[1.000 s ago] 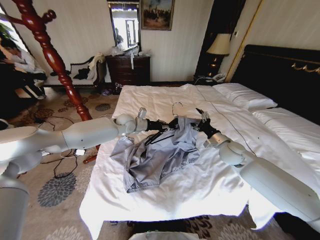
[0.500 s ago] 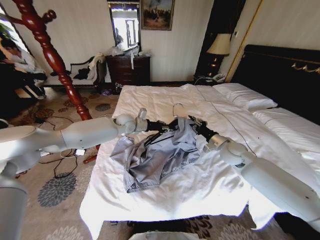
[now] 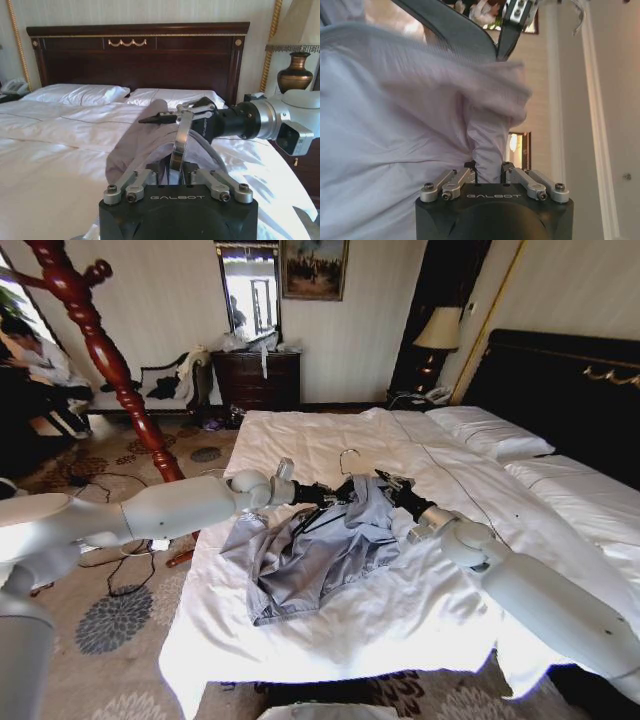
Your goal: Pick up the clothes from the bed and hang them on the clothes hanger.
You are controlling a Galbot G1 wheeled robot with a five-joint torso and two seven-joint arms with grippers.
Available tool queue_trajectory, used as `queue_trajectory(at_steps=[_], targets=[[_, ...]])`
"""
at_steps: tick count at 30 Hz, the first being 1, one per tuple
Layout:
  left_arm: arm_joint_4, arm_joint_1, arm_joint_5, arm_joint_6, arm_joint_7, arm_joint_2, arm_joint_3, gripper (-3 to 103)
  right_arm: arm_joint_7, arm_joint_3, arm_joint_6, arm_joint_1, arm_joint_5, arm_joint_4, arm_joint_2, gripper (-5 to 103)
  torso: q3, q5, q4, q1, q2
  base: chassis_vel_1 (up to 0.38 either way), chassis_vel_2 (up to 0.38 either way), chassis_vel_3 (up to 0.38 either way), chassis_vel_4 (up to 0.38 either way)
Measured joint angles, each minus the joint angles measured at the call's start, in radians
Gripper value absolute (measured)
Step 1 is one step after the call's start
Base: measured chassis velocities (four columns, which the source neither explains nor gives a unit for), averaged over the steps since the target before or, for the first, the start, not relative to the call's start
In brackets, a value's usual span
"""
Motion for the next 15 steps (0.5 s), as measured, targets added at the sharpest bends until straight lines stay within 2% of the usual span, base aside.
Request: queue_trajectory(at_steps=[1,3,6,7,8,10,11,12,13,15], targets=[[-0.008,-0.001,0.000,-0.002,-0.008,-0.011,-0.003,36,0.003,0.002,0.002,-0.001,0.001,-0.004,0.000,20,0.000,0.0000,0.0006,0.000,0.000,0.000,0.000,0.000,0.000],[-0.018,-0.004,-0.004,-0.003,-0.020,-0.026,-0.008,36,0.008,0.006,0.005,-0.005,0.003,-0.006,-0.001,20,0.000,0.0003,0.0007,0.000,0.000,0.000,0.000,0.000,0.000],[-0.049,-0.021,-0.014,-0.003,-0.037,-0.069,-0.010,52,0.017,0.008,0.006,-0.014,0.010,-0.009,-0.002,20,0.000,0.0000,0.0005,0.000,0.000,0.000,0.000,0.000,0.000],[-0.049,-0.021,-0.014,-0.003,-0.037,-0.069,-0.010,52,0.017,0.008,0.006,-0.014,0.010,-0.009,-0.002,20,0.000,0.0000,0.0005,0.000,0.000,0.000,0.000,0.000,0.000],[-0.054,-0.024,-0.014,-0.003,-0.039,-0.077,-0.010,57,0.018,0.009,0.006,-0.015,0.011,-0.009,-0.001,20,0.000,0.0000,0.0005,0.000,0.000,0.000,0.000,0.000,0.000],[-0.090,-0.038,-0.013,0.000,-0.043,-0.129,-0.009,68,0.026,0.009,-0.002,-0.016,0.030,-0.014,0.005,20,0.000,0.0002,0.0004,0.000,0.000,0.000,0.000,0.000,0.000],[-0.090,-0.038,-0.013,0.000,-0.043,-0.129,-0.009,68,0.026,0.009,-0.002,-0.016,0.030,-0.014,0.005,20,0.000,0.0002,0.0004,0.000,0.000,0.000,0.000,0.000,0.000],[-0.114,-0.042,-0.013,0.000,-0.046,-0.165,-0.009,74,0.032,0.009,-0.013,-0.019,0.053,-0.019,0.007,20,0.000,0.0000,0.0005,0.000,0.000,0.000,0.000,0.000,0.000],[-0.135,-0.045,-0.013,0.001,-0.048,-0.195,-0.009,74,0.042,0.009,-0.032,-0.025,0.090,-0.020,0.008,20,0.000,0.0000,0.0009,0.000,0.000,0.000,0.000,0.000,0.000],[-0.173,-0.045,-0.013,0.001,-0.053,-0.250,-0.014,85,0.070,0.009,-0.083,-0.039,0.176,-0.021,0.008,20,0.000,-0.0001,0.0010,0.000,0.000,0.000,0.000,0.000,0.000]])
